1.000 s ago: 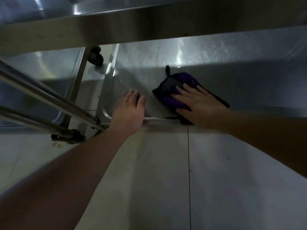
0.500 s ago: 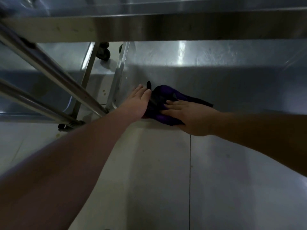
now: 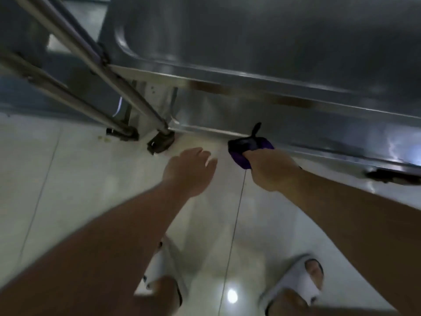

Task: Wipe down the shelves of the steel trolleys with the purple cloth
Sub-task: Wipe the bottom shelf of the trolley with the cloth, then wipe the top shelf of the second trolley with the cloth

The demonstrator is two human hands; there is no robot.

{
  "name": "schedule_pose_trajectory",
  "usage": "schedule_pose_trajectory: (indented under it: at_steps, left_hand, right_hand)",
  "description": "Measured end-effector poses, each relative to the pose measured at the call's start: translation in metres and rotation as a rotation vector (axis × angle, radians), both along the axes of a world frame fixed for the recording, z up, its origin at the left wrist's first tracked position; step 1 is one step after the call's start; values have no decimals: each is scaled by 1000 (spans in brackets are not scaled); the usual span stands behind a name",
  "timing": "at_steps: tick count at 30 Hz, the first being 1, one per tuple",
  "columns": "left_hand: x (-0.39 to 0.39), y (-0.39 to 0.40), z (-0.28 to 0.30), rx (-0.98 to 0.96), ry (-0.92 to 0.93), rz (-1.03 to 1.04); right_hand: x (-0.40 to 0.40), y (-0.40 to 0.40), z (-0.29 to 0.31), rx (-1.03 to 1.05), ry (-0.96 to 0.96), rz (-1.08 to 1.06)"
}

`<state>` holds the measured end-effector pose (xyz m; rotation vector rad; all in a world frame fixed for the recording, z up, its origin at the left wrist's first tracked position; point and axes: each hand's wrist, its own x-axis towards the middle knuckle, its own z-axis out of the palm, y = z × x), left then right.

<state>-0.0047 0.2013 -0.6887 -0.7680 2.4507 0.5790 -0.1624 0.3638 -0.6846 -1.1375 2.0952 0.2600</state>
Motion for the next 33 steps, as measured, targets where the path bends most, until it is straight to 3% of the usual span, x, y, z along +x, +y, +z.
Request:
schedule_pose_trajectory:
  at_steps: [3,7,15,26,33]
  left_hand:
    - [46,26,43,42,-148,3]
    - [88,39,117,69,-239,37]
    - [141,11,299,89,-306,84]
    - [224,-89,526,10,-190,259]
    - [260,-139,610,-49,-108,404]
  right_hand:
    - [34,11,40,176,-130,-44]
    - [72,15,113,155,-9,-47]
    - [141,-24,293,324,-92,90]
    - [218,-170,543,149,13,134]
    - [258,-256,640,-56,90,317]
